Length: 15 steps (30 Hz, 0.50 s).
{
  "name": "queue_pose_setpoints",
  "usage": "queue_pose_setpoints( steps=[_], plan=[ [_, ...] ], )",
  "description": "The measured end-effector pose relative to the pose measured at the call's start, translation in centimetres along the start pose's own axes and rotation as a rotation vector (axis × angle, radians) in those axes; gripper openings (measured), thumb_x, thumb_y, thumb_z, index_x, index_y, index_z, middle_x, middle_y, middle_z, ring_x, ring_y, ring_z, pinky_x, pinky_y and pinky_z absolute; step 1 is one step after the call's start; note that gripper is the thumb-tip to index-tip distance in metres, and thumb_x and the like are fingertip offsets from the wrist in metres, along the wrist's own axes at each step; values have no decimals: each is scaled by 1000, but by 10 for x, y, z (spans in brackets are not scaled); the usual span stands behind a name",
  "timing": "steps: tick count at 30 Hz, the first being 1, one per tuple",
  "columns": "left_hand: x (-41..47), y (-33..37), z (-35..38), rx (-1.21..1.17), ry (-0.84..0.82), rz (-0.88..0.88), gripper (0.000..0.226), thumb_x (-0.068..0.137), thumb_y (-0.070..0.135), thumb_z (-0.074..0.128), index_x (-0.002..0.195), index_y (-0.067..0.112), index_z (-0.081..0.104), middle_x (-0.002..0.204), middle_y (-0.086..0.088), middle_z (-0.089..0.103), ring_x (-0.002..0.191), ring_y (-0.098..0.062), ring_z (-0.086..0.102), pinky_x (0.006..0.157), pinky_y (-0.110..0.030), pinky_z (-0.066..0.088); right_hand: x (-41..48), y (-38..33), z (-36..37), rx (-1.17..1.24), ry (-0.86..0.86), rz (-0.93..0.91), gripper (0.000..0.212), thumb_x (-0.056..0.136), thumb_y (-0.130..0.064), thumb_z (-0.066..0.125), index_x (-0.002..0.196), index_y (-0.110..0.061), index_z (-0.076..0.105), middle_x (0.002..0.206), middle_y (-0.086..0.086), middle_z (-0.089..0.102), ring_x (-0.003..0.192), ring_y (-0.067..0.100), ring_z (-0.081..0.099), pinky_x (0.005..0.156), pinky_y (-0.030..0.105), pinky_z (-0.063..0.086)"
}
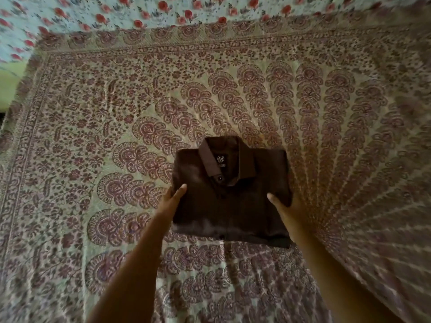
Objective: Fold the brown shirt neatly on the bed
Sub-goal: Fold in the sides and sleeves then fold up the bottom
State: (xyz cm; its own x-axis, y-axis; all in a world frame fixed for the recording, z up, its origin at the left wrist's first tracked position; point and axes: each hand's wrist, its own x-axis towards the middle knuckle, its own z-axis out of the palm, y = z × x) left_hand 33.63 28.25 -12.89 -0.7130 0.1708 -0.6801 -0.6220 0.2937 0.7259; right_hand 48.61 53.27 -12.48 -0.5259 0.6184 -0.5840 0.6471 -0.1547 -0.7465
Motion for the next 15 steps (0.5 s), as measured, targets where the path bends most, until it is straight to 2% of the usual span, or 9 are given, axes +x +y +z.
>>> queue_pose_setpoints(
  steps=[3,5,9,13,15],
  plan=[
    [-17,-10,-6,14,-27,-33,49,87,39,60,128,16,48,121,-8,60,109,-26,59,97,-44,49,-17,19,9,-218,123,-130,65,80,-39,68,129,-7,43,117,12,58,102,30,60,75,34,49],
    [-23,-14,-5,112,-23,-1,54,83,32,66,130,16,43,120,-8,59,109,-27,59,92,-41,50,-21,24,9,-325,159,-205,59,84,-38,64,125,-1,45,107,17,61,88,32,62,62,28,44],
    [-34,-22,0,240,168,101,51,83,31,68,125,18,42,114,-9,60,104,-30,60,82,-39,52,-19,28,1,-388,239,-324,66,84,-57,41,116,0,50,78,14,61,53,20,50,43,22,29],
    [-50,-48,10,599,327,68,54,81,47,65,124,28,38,111,-15,66,95,-36,64,77,-43,54,-21,50,-6,-704,283,-298,46,91,-41,50,113,-1,48,71,17,63,50,28,54,41,22,25],
    [-50,-52,13,727,425,60,54,85,55,54,127,27,35,107,-17,67,90,-36,65,74,-44,54,-22,53,-4,-767,321,-291,43,91,-42,49,109,-3,49,80,17,63,59,32,59,45,26,33]
  ],
)
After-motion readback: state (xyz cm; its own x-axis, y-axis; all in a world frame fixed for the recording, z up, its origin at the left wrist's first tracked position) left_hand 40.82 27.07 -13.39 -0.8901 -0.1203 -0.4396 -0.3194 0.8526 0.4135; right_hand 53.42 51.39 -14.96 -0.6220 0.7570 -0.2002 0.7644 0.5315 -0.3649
